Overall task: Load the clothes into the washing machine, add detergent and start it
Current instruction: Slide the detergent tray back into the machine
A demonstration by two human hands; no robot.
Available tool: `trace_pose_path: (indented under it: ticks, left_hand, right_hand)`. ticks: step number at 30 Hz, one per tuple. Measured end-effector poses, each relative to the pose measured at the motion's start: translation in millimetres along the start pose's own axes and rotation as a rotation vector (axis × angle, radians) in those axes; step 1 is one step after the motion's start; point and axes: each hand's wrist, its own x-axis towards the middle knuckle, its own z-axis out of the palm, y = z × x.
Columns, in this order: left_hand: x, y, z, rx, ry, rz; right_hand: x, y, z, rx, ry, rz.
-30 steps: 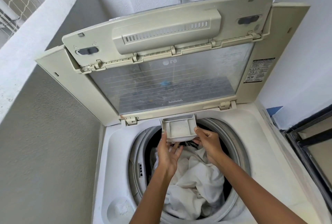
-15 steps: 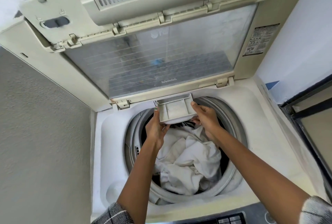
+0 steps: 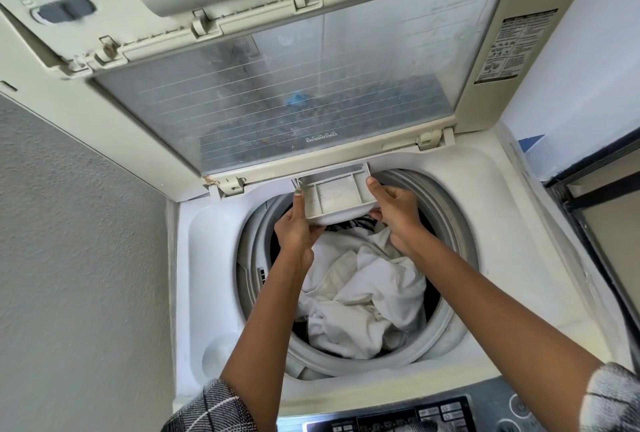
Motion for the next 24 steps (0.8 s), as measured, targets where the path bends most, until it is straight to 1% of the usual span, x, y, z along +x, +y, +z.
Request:
trace_pose_path:
  ticks: [12, 19, 24]
  left_hand:
    - [-2.6, 1.1, -3.7, 0.045, -0.017, 0.029]
    - [-6.7, 2.3, 0.2, 0.043, 0.0, 0.055]
    - [-8.1, -0.3, 3.5, 0.06, 0.021, 0.124]
  right_hand:
    - [-4.3, -3.3, 4.1, -0.019, 0.019, -0.002]
    - [-4.4, -6.1, 0.8, -0.022, 0.023, -0.001]
    - [-5.5, -7.0, 3.0, -0.025, 0.058, -0.014]
